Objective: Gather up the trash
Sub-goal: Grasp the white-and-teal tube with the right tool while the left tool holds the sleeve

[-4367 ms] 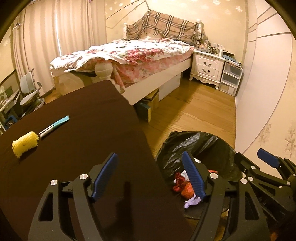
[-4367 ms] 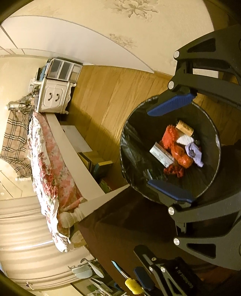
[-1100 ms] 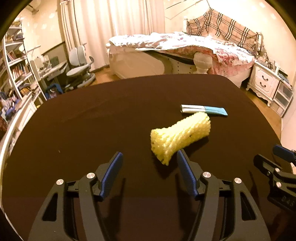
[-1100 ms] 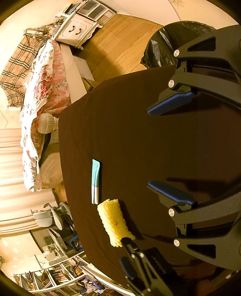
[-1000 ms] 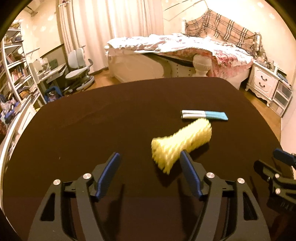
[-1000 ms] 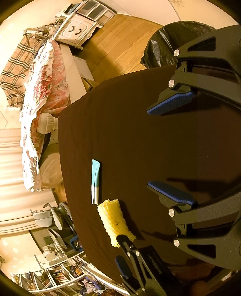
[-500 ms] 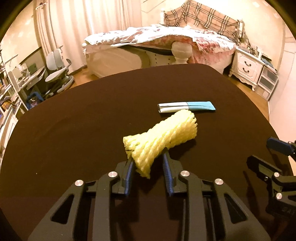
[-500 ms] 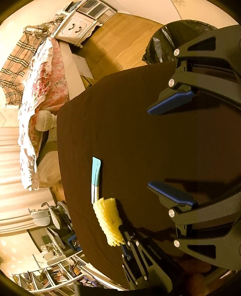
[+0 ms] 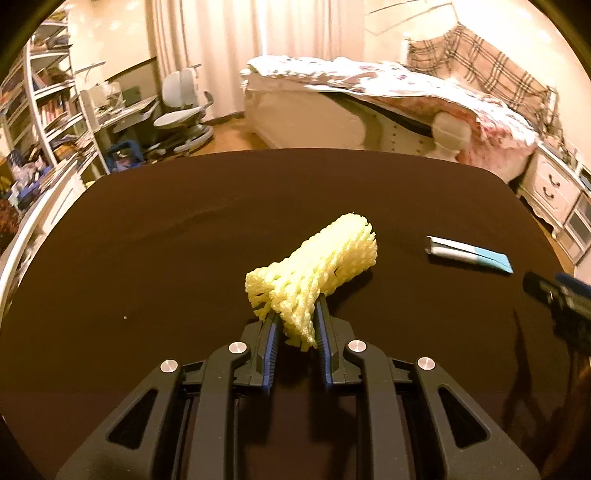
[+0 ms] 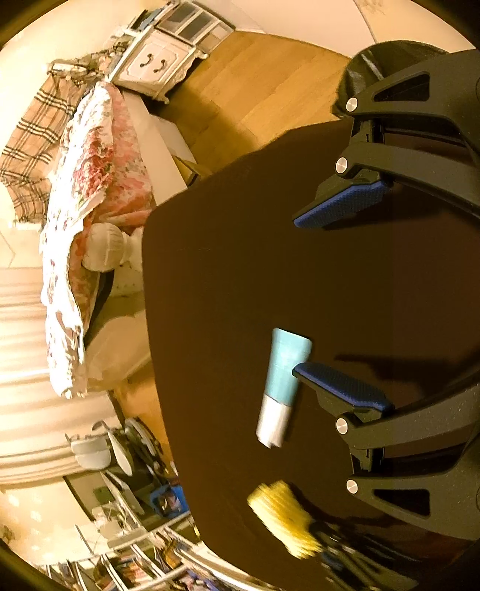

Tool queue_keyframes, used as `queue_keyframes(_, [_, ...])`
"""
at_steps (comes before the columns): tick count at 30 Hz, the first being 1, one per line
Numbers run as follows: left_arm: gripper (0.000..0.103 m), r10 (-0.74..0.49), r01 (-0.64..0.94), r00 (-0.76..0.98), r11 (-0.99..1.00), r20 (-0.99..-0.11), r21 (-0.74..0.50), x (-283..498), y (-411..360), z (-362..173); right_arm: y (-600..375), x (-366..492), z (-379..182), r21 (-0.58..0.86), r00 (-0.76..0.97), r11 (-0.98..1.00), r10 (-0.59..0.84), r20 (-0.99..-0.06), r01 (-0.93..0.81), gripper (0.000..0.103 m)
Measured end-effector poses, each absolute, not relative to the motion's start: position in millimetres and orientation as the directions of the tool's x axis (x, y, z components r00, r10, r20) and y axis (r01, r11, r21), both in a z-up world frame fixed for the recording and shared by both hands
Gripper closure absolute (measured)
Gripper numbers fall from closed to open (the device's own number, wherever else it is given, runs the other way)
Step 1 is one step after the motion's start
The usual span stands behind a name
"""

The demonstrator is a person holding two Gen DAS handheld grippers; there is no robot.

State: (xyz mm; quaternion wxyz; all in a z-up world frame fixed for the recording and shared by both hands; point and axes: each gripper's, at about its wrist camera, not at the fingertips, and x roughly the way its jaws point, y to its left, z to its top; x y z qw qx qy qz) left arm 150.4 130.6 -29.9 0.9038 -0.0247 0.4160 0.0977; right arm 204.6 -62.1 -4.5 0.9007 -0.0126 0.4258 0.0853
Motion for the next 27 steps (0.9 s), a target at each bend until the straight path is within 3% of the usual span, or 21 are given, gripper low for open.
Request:
queue_keyframes(10, [0.083,0.162,-0.216,0.629,0.976,-0.761,0.029,151,135,-32,-59,248,-24,-0.019,0.596,0.993,0.052,-0.801,-0.113,0.025])
queue_keyframes(27, [0.083,0.182,-0.273,0.629,0.962,-0.756,0.005,144,147,-30,-25,215,-17,-0.007,0.576,0.974,0.127,-0.807,-0.225,0.025])
